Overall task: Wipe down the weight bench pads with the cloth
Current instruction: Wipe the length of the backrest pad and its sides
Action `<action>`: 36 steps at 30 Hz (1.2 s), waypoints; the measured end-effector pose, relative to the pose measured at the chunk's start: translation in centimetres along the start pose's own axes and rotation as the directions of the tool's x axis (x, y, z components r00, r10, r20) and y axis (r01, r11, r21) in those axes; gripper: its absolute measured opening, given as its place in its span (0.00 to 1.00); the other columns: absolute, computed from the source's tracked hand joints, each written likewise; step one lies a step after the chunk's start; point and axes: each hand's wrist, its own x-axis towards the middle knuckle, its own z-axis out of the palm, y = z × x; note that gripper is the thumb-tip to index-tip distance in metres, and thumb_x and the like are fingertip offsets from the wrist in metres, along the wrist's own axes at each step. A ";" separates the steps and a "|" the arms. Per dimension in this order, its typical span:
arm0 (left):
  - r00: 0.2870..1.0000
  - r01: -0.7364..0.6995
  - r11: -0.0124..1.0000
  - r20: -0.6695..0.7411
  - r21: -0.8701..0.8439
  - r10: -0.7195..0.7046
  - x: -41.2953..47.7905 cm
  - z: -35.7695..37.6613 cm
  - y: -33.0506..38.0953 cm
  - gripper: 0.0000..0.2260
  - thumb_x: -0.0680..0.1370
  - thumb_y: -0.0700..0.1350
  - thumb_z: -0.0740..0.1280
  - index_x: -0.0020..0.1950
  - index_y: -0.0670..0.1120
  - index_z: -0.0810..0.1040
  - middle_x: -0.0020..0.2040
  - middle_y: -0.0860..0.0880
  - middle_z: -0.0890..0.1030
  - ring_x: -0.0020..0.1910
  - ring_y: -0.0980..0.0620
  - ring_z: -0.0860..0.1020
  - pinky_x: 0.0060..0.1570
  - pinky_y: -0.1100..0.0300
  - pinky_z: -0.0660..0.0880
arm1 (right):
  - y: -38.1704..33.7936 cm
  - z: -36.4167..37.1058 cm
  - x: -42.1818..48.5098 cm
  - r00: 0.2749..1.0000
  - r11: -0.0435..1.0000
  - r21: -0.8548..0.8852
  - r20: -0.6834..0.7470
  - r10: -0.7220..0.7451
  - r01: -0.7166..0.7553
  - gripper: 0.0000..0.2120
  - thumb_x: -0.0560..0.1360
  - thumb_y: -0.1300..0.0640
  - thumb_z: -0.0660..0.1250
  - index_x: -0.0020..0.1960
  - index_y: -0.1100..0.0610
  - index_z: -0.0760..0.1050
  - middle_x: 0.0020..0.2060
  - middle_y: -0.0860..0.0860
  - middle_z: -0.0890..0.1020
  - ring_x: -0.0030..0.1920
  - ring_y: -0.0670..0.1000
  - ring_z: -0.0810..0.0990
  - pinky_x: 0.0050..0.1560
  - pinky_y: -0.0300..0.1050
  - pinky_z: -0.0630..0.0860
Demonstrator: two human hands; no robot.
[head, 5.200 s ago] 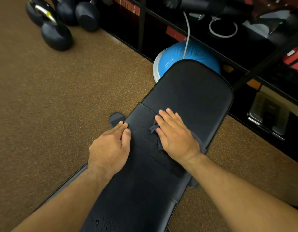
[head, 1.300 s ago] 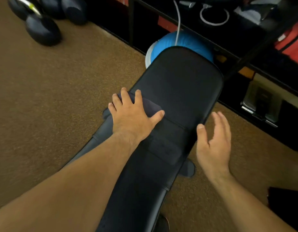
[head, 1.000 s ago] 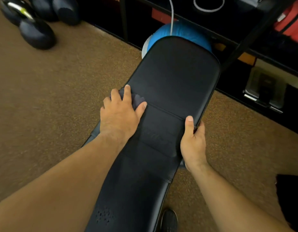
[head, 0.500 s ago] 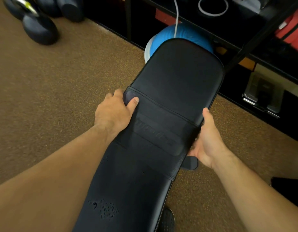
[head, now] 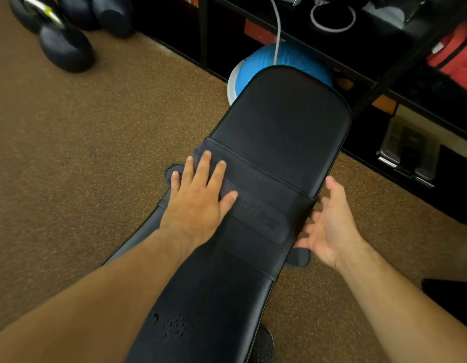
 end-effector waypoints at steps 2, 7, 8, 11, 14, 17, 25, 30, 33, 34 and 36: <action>0.996 0.087 0.993 -0.011 -0.077 -0.088 1.2 -0.2 -0.4 0.31 0.80 0.63 0.50 0.79 0.50 0.51 0.80 0.44 0.47 0.78 0.38 0.48 0.73 0.39 0.51 | -0.2 -0.2 -0.2 1.000 1.000 -0.014 0.011 0.001 -0.001 0.20 0.75 0.31 0.56 0.52 0.44 0.74 0.53 0.51 0.78 0.57 0.60 0.76 0.49 0.69 0.73; 0.969 0.235 0.969 -0.055 -0.080 -0.239 1.1 0.4 2.1 0.30 0.82 0.60 0.49 0.79 0.45 0.51 0.79 0.39 0.49 0.76 0.35 0.51 0.74 0.39 0.52 | -0.2 0.4 -0.3 1.000 0.999 -0.039 -0.021 -0.004 0.003 0.28 0.75 0.31 0.57 0.70 0.43 0.68 0.69 0.52 0.73 0.67 0.61 0.72 0.60 0.74 0.68; 0.967 0.245 0.967 -0.051 -0.066 -0.248 0.6 0.6 2.8 0.30 0.82 0.60 0.48 0.79 0.44 0.50 0.79 0.38 0.48 0.76 0.34 0.50 0.74 0.39 0.50 | -0.2 0.6 -0.4 1.000 0.999 -0.050 -0.021 -0.005 0.004 0.28 0.75 0.31 0.56 0.71 0.43 0.68 0.69 0.52 0.73 0.67 0.61 0.72 0.59 0.73 0.68; 0.976 0.217 0.975 -0.016 -0.045 -0.218 -1.2 1.3 5.1 0.31 0.82 0.60 0.45 0.79 0.44 0.48 0.79 0.38 0.45 0.77 0.34 0.44 0.74 0.39 0.46 | -0.1 1.0 -0.3 1.000 0.996 -0.085 -0.015 0.001 -0.003 0.30 0.74 0.30 0.56 0.71 0.43 0.67 0.67 0.52 0.75 0.66 0.60 0.73 0.60 0.74 0.68; 0.997 0.068 0.998 0.042 -0.007 -0.067 -3.2 1.7 6.7 0.30 0.82 0.61 0.45 0.80 0.46 0.47 0.79 0.40 0.44 0.77 0.35 0.41 0.74 0.39 0.45 | 0.0 1.1 -0.5 1.000 0.996 -0.092 -0.019 0.002 -0.004 0.33 0.73 0.28 0.56 0.73 0.42 0.66 0.68 0.52 0.74 0.66 0.60 0.73 0.61 0.74 0.67; 0.998 -0.032 0.996 0.062 0.082 0.027 -3.2 1.4 4.8 0.30 0.81 0.62 0.44 0.80 0.49 0.45 0.80 0.42 0.43 0.78 0.38 0.41 0.75 0.42 0.44 | -0.2 1.2 -0.9 1.000 0.998 -0.060 -0.017 -0.001 0.000 0.31 0.75 0.30 0.54 0.73 0.44 0.66 0.70 0.54 0.71 0.68 0.61 0.71 0.62 0.76 0.64; 0.985 0.168 0.986 -0.028 -0.003 -0.168 -0.5 1.0 3.1 0.30 0.82 0.60 0.46 0.80 0.46 0.48 0.80 0.41 0.44 0.78 0.37 0.43 0.74 0.42 0.45 | -0.4 0.8 -1.1 1.000 1.000 -0.025 -0.011 0.005 -0.005 0.30 0.76 0.30 0.54 0.73 0.44 0.66 0.72 0.54 0.70 0.70 0.62 0.69 0.63 0.77 0.63; 0.984 0.173 0.985 -0.035 -0.021 -0.174 -1.9 2.1 6.3 0.30 0.82 0.58 0.44 0.80 0.44 0.47 0.79 0.39 0.44 0.77 0.34 0.41 0.74 0.39 0.45 | -0.4 1.0 -1.1 1.000 0.998 -0.058 -0.028 -0.003 0.001 0.29 0.76 0.30 0.53 0.72 0.43 0.66 0.69 0.54 0.72 0.68 0.62 0.71 0.61 0.76 0.66; 1.000 0.016 0.999 -0.001 0.028 -0.016 -3.4 2.8 7.7 0.29 0.82 0.59 0.45 0.80 0.45 0.47 0.79 0.39 0.46 0.77 0.35 0.42 0.75 0.40 0.45 | -0.3 1.1 -0.8 1.000 0.998 -0.070 -0.026 0.005 -0.007 0.26 0.76 0.30 0.53 0.67 0.42 0.70 0.66 0.52 0.75 0.65 0.61 0.74 0.61 0.74 0.67; 0.999 -0.053 0.997 0.008 0.052 0.052 -3.8 2.8 7.7 0.30 0.82 0.59 0.45 0.79 0.45 0.48 0.79 0.39 0.48 0.77 0.35 0.43 0.74 0.40 0.45 | -0.3 1.0 -0.8 1.000 0.997 -0.077 -0.026 0.002 -0.004 0.26 0.76 0.30 0.53 0.68 0.42 0.69 0.66 0.52 0.75 0.65 0.61 0.74 0.61 0.74 0.67; 0.982 -0.188 0.977 0.048 0.102 0.184 -3.5 2.6 6.4 0.30 0.82 0.60 0.46 0.80 0.46 0.47 0.80 0.40 0.47 0.78 0.37 0.44 0.75 0.42 0.45 | -0.2 1.0 -0.7 0.999 0.996 -0.091 -0.034 -0.007 0.004 0.28 0.76 0.30 0.53 0.70 0.42 0.68 0.67 0.53 0.75 0.64 0.61 0.74 0.61 0.75 0.67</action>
